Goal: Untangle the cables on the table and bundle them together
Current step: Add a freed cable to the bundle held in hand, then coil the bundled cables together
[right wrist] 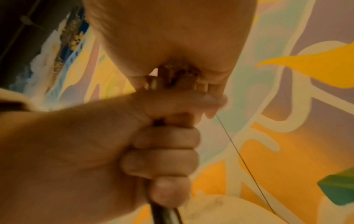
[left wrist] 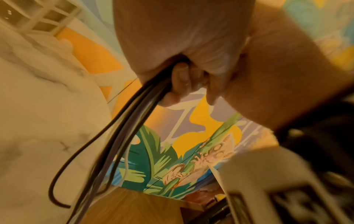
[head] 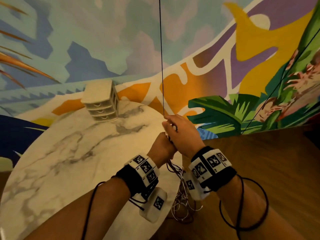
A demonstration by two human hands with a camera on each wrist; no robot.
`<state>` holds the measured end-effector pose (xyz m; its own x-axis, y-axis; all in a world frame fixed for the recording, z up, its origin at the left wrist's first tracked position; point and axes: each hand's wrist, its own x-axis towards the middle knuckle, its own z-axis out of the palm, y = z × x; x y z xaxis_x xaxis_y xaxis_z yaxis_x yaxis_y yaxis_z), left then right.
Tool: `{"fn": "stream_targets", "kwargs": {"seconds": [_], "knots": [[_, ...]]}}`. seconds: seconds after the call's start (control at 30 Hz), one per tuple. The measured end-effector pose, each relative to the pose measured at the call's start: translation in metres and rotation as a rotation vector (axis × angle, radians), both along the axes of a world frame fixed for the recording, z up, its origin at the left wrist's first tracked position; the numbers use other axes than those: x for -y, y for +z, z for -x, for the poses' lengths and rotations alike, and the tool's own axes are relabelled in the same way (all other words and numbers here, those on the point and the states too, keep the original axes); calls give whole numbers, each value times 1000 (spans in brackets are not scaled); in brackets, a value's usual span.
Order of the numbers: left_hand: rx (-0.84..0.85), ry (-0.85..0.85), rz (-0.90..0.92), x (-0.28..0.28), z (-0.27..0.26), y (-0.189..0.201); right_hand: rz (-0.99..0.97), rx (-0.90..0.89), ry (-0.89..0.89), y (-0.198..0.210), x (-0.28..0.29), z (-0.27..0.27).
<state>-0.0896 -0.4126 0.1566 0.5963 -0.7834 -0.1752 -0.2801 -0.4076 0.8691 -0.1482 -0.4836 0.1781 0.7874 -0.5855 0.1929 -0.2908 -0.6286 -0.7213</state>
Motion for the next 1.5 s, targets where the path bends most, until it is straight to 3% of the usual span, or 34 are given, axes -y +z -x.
{"fn": "stream_targets", "kwargs": {"seconds": [0.07, 0.33, 0.5, 0.67, 0.8, 0.87, 0.97, 1.03, 1.37, 1.5], "knots": [[-37, 50, 2, -4, 0, -2, -102, 15, 14, 1, 1, 1], [-124, 38, 228, -19, 2, 2, -100, -105, 148, 12, -1, -3], [-87, 98, 187, -23, -9, -4, -48, -132, 179, 4, -8, 0], [-52, 6, 150, -25, -4, -5, -4, -275, 187, 3, -1, 2], [10, 9, 75, -20, -7, -4, -26, -299, 301, 6, 0, 3], [-26, -2, 147, -22, -8, -2, -136, -245, 315, 6, 4, 4], [-133, -54, 250, -26, -2, 5, -471, -21, 232, 3, 11, 4], [-173, -62, 298, -25, -1, 3, -565, 36, 214, 2, 16, 5], [-207, -18, 338, -21, -1, -4, -676, 31, 311, -2, 10, 7], [-236, -52, 321, -26, -2, 0, -767, 57, 250, -1, 7, 6]]}}
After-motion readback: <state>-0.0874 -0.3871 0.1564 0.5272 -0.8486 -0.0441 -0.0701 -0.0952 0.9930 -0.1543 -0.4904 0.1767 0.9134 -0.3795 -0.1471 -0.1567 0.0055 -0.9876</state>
